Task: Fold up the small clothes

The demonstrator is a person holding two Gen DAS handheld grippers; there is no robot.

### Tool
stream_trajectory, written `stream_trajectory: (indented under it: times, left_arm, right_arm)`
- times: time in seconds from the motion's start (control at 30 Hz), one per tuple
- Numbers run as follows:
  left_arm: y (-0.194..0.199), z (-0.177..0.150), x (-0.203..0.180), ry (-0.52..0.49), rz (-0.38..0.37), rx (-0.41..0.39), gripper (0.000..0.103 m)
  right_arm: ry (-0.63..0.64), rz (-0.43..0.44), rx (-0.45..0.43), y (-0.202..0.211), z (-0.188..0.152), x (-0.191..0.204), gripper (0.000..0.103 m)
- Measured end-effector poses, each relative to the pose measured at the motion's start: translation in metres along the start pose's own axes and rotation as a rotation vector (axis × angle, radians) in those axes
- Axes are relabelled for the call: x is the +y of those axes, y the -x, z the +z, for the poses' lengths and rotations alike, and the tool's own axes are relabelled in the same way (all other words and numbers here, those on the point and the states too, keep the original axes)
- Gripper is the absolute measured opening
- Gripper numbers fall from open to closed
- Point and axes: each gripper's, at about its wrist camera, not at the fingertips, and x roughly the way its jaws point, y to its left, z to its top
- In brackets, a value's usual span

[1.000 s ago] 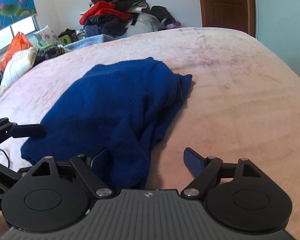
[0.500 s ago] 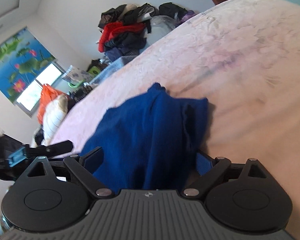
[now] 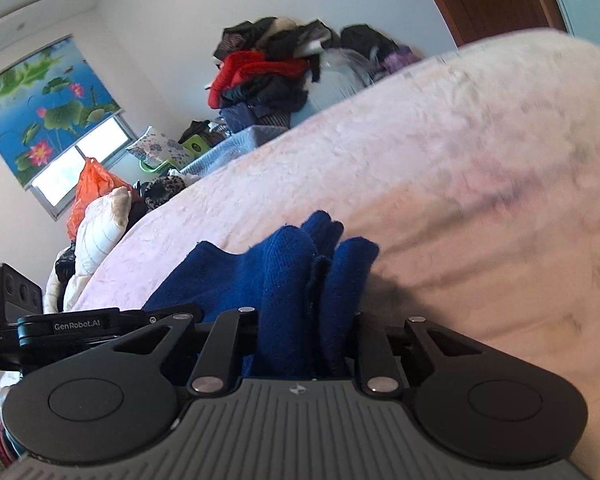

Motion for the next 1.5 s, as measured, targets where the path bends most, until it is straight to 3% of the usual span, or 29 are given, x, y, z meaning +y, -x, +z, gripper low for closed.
stream_trajectory:
  times: [0.1,0.23,0.33,0.37,0.4,0.6,0.8,0.87,1.13,1.2,1.37,1.5]
  left_arm:
    - [0.000,0.005,-0.020,-0.096,0.057,-0.033,0.024]
    - [-0.017,0.006,-0.034,-0.192,0.143,-0.008,0.024]
    - [-0.021,0.001,-0.037,-0.223,0.182,-0.008,0.026]
    - [-0.021,0.000,-0.038,-0.234,0.195,-0.012,0.027]
    - [-0.021,-0.002,-0.040,-0.245,0.208,-0.016,0.027]
    - [-0.011,-0.012,-0.052,-0.329,0.302,-0.051,0.040]
    - [0.010,-0.027,-0.057,-0.331,0.345,-0.064,0.054]
    - [0.017,-0.034,-0.059,-0.344,0.365,-0.067,0.063]
    - [0.036,-0.055,-0.059,-0.332,0.354,-0.045,0.065]
    - [0.039,-0.059,-0.060,-0.333,0.355,-0.043,0.066]
    - [0.047,-0.070,-0.061,-0.336,0.360,-0.039,0.070]
    - [0.057,-0.078,-0.059,-0.311,0.356,-0.037,0.070]
  right_arm:
    - [0.048,-0.029,-0.023,0.002,0.009,0.006,0.023]
    - [0.024,-0.061,0.003,-0.006,0.014,-0.003,0.023]
    - [0.009,-0.128,0.045,-0.016,0.004,-0.009,0.037]
    - [0.000,-0.138,0.047,-0.015,0.001,-0.010,0.052]
    - [-0.011,-0.134,0.047,-0.012,-0.001,-0.011,0.059]
    - [-0.016,-0.151,0.068,0.018,-0.021,-0.004,0.067]
    - [-0.113,-0.099,0.068,0.056,-0.051,-0.004,0.069]
    - [-0.103,-0.098,0.072,0.065,-0.062,0.003,0.070]
    - [-0.082,-0.069,0.076,0.085,-0.089,0.020,0.072]
    - [-0.079,-0.077,0.075,0.088,-0.093,0.024,0.061]
    - [-0.039,-0.140,0.067,0.092,-0.100,0.033,0.054]
    - [-0.012,-0.169,0.076,0.098,-0.107,0.042,0.061]
